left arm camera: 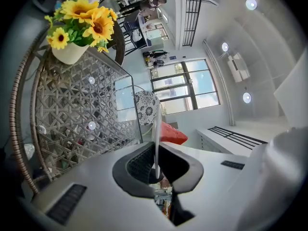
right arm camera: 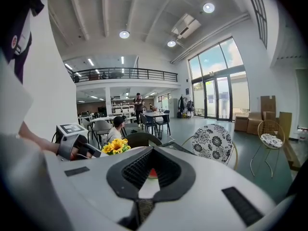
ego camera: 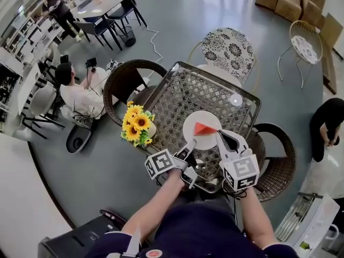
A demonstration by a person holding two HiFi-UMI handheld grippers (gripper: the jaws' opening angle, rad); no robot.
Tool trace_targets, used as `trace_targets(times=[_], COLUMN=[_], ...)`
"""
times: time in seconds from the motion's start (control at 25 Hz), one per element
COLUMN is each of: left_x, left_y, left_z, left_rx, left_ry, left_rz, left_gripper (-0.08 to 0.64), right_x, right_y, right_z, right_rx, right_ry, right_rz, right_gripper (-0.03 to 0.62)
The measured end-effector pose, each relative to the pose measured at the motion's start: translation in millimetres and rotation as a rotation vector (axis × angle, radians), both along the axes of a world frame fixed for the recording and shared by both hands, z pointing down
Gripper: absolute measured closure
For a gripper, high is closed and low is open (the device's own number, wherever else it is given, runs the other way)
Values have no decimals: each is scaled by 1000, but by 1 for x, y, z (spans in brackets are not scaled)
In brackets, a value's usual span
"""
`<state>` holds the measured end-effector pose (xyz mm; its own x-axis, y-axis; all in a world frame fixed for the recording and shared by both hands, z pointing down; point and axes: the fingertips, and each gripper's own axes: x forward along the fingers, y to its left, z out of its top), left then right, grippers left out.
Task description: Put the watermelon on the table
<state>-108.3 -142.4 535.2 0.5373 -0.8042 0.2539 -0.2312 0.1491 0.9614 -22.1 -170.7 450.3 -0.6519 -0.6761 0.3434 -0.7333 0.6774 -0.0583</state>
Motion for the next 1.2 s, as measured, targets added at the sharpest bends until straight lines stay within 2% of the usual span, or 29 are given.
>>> trace_targets(times=[0.36, 0.8, 1.2], left_x=[4, -5, 3], left_y=[-12, -32, -63], left_z=[33, 100, 146], left_rx=[-46, -105, -104], left_ry=[5, -42, -18], left_rz=[-3, 17, 46], left_gripper=[541, 541, 541], right_x=[15, 32, 42], right_y=[-6, -25, -29], right_z=[16, 60, 89], right_rx=[-28, -106, -170], right_ry=[8, 49, 88], right_rz=[6, 58, 107], right_gripper=[589, 589, 589])
